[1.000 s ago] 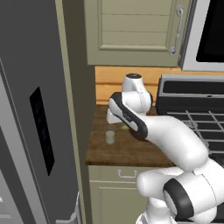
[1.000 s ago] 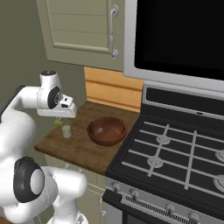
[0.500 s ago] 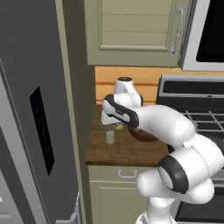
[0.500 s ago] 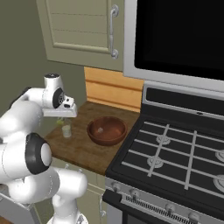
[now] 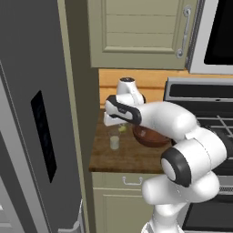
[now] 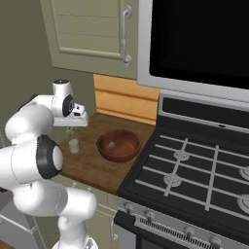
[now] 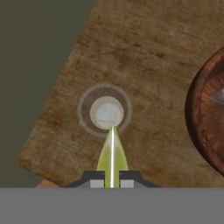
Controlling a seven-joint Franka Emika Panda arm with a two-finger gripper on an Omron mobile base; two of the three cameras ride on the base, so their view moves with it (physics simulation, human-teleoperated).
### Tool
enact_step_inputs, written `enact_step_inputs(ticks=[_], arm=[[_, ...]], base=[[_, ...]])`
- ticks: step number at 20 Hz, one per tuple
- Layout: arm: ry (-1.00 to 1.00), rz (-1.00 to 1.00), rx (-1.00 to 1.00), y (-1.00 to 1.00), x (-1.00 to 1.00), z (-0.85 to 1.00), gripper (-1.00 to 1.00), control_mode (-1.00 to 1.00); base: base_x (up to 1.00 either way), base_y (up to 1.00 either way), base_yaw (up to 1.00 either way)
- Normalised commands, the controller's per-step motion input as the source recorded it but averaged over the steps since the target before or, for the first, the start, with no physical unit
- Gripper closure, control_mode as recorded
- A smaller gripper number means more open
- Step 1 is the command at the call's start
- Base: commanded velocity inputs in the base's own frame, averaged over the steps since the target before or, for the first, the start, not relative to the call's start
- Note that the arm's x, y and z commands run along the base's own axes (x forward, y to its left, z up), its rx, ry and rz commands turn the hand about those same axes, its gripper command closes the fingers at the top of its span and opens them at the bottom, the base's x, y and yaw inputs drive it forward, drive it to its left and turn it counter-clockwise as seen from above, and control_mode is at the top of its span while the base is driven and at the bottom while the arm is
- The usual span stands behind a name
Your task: Grab a lemon wedge from the fridge and one ice cube from the ice bowl, and put them in the glass of lemonade.
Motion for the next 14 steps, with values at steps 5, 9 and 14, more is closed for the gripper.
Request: enact_step_inputs(ticks=[5, 9, 14], arm=[[0.0, 0.0, 0.0, 0.03, 0.27, 0.0, 1.0, -1.0], [0.0, 0.0, 0.0, 0.14, 0.26, 0.0, 1.0, -1.0], [-0.13, 0.0, 0.0, 0.28, -0.07, -0.02, 1.0, -1.0]], base=[[0.0, 0.0, 0.0], [0.0, 0.0, 0.0], [0.0, 0.0, 0.0]])
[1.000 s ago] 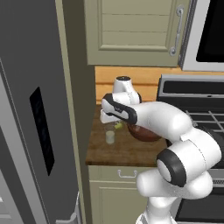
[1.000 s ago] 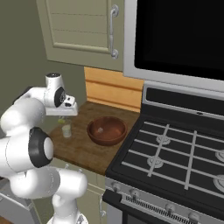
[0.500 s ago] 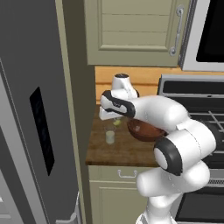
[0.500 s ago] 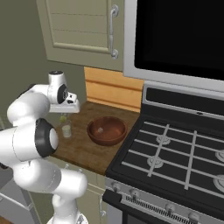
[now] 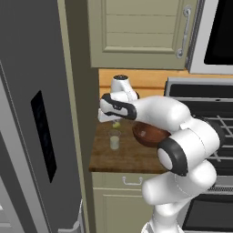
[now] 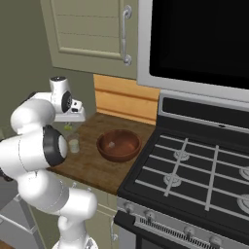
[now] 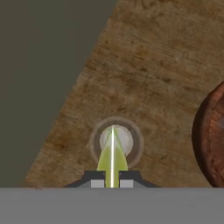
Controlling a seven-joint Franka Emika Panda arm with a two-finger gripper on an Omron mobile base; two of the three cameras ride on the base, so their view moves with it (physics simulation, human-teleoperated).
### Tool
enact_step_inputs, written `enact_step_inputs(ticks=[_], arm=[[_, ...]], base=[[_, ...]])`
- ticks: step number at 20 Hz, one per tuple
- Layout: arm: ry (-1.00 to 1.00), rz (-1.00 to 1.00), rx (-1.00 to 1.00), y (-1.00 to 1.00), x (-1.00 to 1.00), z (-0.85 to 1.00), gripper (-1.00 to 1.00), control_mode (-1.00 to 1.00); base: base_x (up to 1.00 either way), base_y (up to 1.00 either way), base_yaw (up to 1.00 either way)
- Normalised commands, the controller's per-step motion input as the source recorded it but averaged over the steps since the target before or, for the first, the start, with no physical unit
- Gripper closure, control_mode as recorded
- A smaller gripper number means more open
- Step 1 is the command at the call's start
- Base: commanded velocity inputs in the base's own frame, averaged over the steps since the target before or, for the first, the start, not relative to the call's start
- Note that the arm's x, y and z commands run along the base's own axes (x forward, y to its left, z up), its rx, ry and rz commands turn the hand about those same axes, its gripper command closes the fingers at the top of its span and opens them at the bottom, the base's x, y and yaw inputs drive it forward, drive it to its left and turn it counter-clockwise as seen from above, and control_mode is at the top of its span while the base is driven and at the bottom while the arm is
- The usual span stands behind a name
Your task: Grab a lemon wedge from the fridge and one ice cube from the ice bowl, and put them in the glass of lemonade.
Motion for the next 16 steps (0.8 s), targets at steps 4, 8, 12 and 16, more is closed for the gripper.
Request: enact_step_inputs(ticks=[4, 8, 12, 16], arm=[[-0.05, 0.0, 0.0, 0.22, 0.15, -0.02, 1.0, -1.0], [0.0, 0.0, 0.0, -0.11, 0.09, -0.1, 1.0, -1.0], [0.0, 0.0, 0.0, -0.1, 0.04, 0.0, 1.0, -1.0], [0.0, 0.0, 0.0, 0.0, 0.23, -0.05, 1.0, -1.0]], base=[[0.0, 0.0, 0.0], [0.0, 0.0, 0.0], [0.0, 0.0, 0.0], [0.0, 0.0, 0.0]])
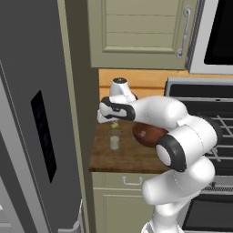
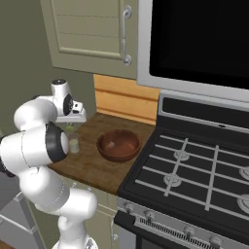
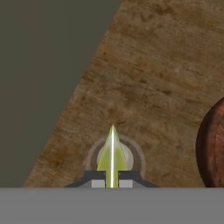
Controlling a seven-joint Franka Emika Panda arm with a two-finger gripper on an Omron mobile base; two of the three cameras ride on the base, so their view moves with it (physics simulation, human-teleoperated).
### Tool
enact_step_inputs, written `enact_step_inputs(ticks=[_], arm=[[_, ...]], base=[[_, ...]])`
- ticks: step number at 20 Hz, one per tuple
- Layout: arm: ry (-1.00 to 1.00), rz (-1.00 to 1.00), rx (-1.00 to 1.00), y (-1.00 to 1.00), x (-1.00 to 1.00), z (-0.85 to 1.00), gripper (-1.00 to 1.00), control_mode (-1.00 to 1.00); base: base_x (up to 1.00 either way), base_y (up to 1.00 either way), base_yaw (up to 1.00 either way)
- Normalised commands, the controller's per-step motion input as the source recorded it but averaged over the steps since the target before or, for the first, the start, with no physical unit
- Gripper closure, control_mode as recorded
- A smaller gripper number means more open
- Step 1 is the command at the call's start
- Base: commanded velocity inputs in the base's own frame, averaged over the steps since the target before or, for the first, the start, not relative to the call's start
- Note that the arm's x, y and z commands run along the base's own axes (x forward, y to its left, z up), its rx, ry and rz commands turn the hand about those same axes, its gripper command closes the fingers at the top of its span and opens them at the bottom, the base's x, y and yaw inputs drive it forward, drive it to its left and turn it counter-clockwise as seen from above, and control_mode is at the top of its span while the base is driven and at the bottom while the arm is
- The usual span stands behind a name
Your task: Grab a lemon wedge from the fridge and one ice cube from the ice bowl, and put them in the glass of lemonade.
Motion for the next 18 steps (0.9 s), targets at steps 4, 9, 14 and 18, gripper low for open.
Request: enact_step_inputs(ticks=[4, 9, 14, 18], arm=[[0.0, 0.0, 0.0, 0.0, 0.18, -0.08, 1.0, -1.0], [-0.03, 0.0, 0.0, 0.0, -0.05, -0.15, 1.0, -1.0], [-0.17, 0.0, 0.01, 0.0, -0.01, 0.0, 1.0, -1.0], [-0.05, 0.0, 0.0, 0.0, 0.0, -0.11, 1.0, -1.0]], base=[[0.0, 0.0, 0.0], [0.0, 0.0, 0.0], [0.0, 0.0, 0.0], [0.0, 0.0, 0.0]])
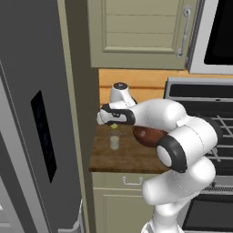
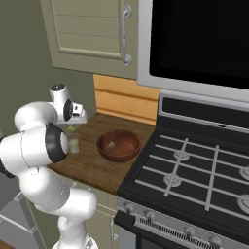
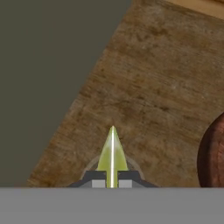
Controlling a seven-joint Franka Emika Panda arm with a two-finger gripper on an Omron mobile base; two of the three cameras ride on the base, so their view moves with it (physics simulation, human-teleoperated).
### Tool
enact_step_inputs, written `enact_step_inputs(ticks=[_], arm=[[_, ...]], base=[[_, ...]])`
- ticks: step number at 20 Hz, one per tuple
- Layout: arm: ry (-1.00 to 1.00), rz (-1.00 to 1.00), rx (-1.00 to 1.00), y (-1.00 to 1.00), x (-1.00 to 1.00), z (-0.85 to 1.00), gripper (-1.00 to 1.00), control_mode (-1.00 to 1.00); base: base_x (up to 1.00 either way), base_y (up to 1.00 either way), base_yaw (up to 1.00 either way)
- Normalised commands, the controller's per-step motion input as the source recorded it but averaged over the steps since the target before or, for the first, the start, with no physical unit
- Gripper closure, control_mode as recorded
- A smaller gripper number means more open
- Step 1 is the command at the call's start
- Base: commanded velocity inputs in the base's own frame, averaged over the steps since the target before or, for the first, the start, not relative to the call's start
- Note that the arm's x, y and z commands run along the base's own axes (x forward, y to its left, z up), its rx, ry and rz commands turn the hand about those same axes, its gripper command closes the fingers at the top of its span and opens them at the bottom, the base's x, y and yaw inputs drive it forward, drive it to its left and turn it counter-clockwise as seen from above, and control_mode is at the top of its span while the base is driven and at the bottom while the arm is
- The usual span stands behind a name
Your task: Grab a lemon wedge from the fridge and one ice cube from the ice bowl, and put them in the glass of lemonade.
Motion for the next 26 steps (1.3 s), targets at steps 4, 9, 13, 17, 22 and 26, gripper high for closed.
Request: enact_step_inputs(ticks=[4, 9, 13, 17, 22, 26], arm=[[0.0, 0.0, 0.0, 0.0, 0.0, -0.22, 1.0, -1.0], [0.0, 0.0, 0.0, 0.0, 0.0, -0.04, 1.0, -1.0], [0.0, 0.0, 0.0, 0.0, 0.0, 0.0, -1.0, -1.0], [0.0, 0.0, 0.0, 0.0, 0.0, 0.0, -1.0, -1.0], [0.0, 0.0, 0.0, 0.0, 0.0, 0.0, -1.0, -1.0], [0.0, 0.0, 0.02, -0.29, -0.09, 0.0, -1.0, -1.0]], base=[[0.0, 0.0, 0.0], [0.0, 0.0, 0.0], [0.0, 0.0, 0.0], [0.0, 0.0, 0.0], [0.0, 0.0, 0.0], [0.0, 0.0, 0.0]])
